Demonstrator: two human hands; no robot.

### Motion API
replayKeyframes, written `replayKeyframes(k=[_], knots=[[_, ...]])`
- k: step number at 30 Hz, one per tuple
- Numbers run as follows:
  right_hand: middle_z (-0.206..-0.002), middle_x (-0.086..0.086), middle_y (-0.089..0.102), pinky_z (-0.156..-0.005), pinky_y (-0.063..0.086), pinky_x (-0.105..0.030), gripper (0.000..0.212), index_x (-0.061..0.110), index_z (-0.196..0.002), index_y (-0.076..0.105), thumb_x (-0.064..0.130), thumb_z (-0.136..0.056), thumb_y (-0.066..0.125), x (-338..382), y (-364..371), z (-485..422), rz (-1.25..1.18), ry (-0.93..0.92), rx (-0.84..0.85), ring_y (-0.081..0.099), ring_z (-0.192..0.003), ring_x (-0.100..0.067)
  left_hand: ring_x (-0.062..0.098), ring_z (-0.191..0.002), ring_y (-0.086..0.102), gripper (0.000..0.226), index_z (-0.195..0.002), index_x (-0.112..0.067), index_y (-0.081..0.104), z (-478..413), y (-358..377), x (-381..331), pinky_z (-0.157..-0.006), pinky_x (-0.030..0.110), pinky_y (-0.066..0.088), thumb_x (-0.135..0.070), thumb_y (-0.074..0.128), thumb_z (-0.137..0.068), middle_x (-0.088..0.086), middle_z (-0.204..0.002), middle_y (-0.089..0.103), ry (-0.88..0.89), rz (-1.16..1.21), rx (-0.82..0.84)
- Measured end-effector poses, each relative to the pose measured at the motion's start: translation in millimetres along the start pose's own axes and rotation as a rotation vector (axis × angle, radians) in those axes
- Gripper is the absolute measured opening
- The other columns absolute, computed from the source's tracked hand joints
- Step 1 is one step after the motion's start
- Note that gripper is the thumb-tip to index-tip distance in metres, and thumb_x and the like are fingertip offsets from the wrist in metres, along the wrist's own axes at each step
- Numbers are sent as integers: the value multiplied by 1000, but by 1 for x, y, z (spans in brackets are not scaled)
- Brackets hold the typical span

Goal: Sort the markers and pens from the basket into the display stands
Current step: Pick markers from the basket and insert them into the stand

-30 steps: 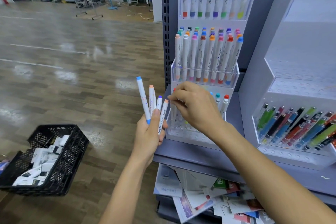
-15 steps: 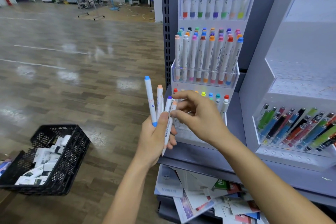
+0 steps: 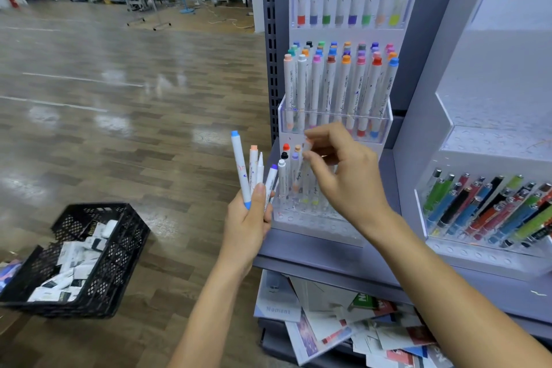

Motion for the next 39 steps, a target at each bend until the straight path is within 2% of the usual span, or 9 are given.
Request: replayKeyframes(k=[3, 12, 16, 20, 24, 28, 32, 37, 39], knots=[[-84, 2, 67, -66, 54, -40, 15, 9, -98, 60, 11, -83, 61, 2, 11, 3, 102, -64, 58, 65, -74, -18, 3, -39, 29, 31, -91, -7, 59, 0, 1, -2, -37, 14, 25, -31, 40, -100, -2, -55, 39, 6, 8, 0], [-70, -3, 57, -42, 47, -33, 13, 12, -78, 69, 24, -80, 64, 4, 22, 5, 413, -145, 37, 58, -60, -27, 2, -38, 29, 34, -88, -5, 60, 1, -1, -4, -37, 13, 24, -30, 40, -99, -2, -52, 37, 23, 56, 7], [-77, 2, 61, -57, 50, -34, 24, 18, -95, 72, 30, -90, 51, 1, 16, 5, 328, -54, 44, 59, -67, -18, 5, -38, 26, 40, -86, -6, 61, 3, 4, -6, -37, 16, 22, -42, 43, -91, -3, -51, 37, 30, 66, 90], [-79, 15, 64, -65, 42, -9, 19, 21, -105, 68, 21, -87, 63, 1, 8, 11, -104, 137, 80, 58, -69, -2, 6, -37, 26, 41, -84, -9, 61, 4, 12, -6, -36, 17, 21, -45, 46, -94, -1, -52, 39, 54, 101, 193], [-81, 15, 64, -67, 50, -17, 33, 32, -92, 63, 3, -78, 72, 0, 19, 21, -245, 256, 230, 62, -74, -1, 7, -35, 30, 31, -73, -18, 62, 6, 21, -7, -35, 18, 23, -38, 45, -90, 2, -55, 45, 66, 125, 257], [-83, 7, 63, -73, 55, -28, 33, 24, -92, 59, -6, -79, 68, -5, 1, 17, -452, 362, 78, 61, -73, -6, 10, -39, 42, 35, -80, -11, 58, 4, 17, -5, -35, 20, 33, -40, 46, -96, 0, -56, 51, 75, 16, 166], [-89, 5, 64, -77, 57, -42, 26, 26, -93, 58, 4, -82, 66, -8, -35, 6, -391, 267, -125, 66, -82, -16, 8, -42, 41, 28, -83, -9, 56, -1, 5, -2, -39, 19, 34, -24, 40, -100, -2, -57, 49, 105, -75, 61], [-86, 14, 63, -74, 51, -17, 21, 18, -96, 59, 1, -84, 65, -6, -33, 6, -125, 118, -106, 63, -80, -2, 2, -40, 28, 27, -82, -9, 54, -1, 5, -1, -40, 13, 26, -23, 41, -100, -11, -47, 33, 96, -70, 57], [-84, 11, 62, -71, 50, -16, 17, 11, -96, 61, 1, -84, 65, -4, -25, 7, -32, 67, -75, 62, -76, -3, 2, -40, 28, 26, -82, -10, 54, 0, 7, -2, -40, 13, 26, -23, 41, -100, -11, -47, 33, 99, -68, 67]])
Point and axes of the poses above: each hand's wrist, its own z-axis away from the middle knuckle, its own y-axis out of the palm, x = y × z, the point moved 7 cm from there along -z, towards the middle knuckle
